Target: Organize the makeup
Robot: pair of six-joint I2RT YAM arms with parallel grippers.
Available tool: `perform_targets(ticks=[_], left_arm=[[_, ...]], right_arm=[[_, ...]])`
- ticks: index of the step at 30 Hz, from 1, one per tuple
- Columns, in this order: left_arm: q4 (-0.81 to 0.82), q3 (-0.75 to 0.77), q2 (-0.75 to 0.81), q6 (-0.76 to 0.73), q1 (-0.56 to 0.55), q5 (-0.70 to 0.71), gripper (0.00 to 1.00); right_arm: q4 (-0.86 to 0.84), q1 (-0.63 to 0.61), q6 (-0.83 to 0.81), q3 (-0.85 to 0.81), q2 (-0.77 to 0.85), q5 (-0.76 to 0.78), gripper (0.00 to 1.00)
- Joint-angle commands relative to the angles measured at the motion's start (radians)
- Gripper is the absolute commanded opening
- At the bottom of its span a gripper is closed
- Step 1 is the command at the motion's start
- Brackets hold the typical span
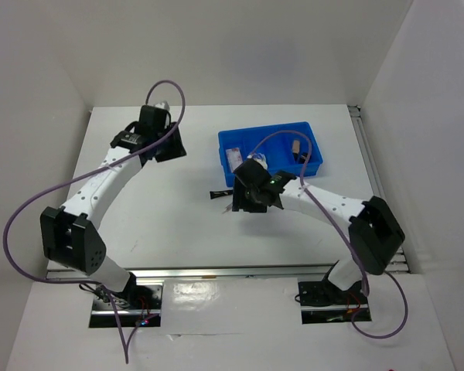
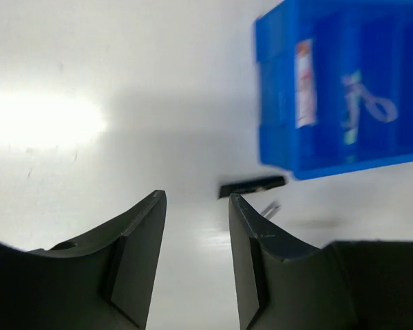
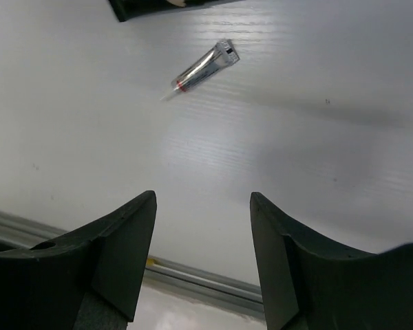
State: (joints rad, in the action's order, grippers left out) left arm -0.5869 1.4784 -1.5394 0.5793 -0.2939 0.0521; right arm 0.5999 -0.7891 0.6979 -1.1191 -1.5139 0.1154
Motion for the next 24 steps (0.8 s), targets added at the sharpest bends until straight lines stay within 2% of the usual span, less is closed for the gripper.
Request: perform_targets(ticks=[1,4,8,11,18,21,24], left_arm=[[-0.051,-0.075,0.038,-0.004,-0.007,0.061,0.54],[-0.051,-0.087,0.05,-0.004,0.002,0.061,0.53],[-0.053,-0.121,0.087,-0.004,0.002,0.089,0.53],[-0.011,-0.148,0.119,-0.004,0.002,0.089,0.53],[-0.021,-0.148,0.11,-0.013,0.021,0.089,0.53],[-0.011,-0.158,0.11,-0.024,0.021,0.08,0.53],[-0.011,-0.158,0.101,-0.024,0.021,0.071,0.53]], right_arm=[[-0.119,0.004,0.21,0.027,-0.046,0.032,0.64],[-0.16,0.004,0.256,0.002,-0.121,0.032,0.64],[-0.178,-0.018,0.227,-0.079,-0.233,0.041,0.64],[-0.131,-0.039,0.209,-0.191,-0.336,0.096,0.64],[-0.063,-0.071,0.247,-0.274,-0.462,0.193,0.63],[0.012,-0.091,0.271,-0.308,-0.494,0.248,0.6],[0.047,-0.102,0.284,-0.321,-0.517,0.282,0.52]])
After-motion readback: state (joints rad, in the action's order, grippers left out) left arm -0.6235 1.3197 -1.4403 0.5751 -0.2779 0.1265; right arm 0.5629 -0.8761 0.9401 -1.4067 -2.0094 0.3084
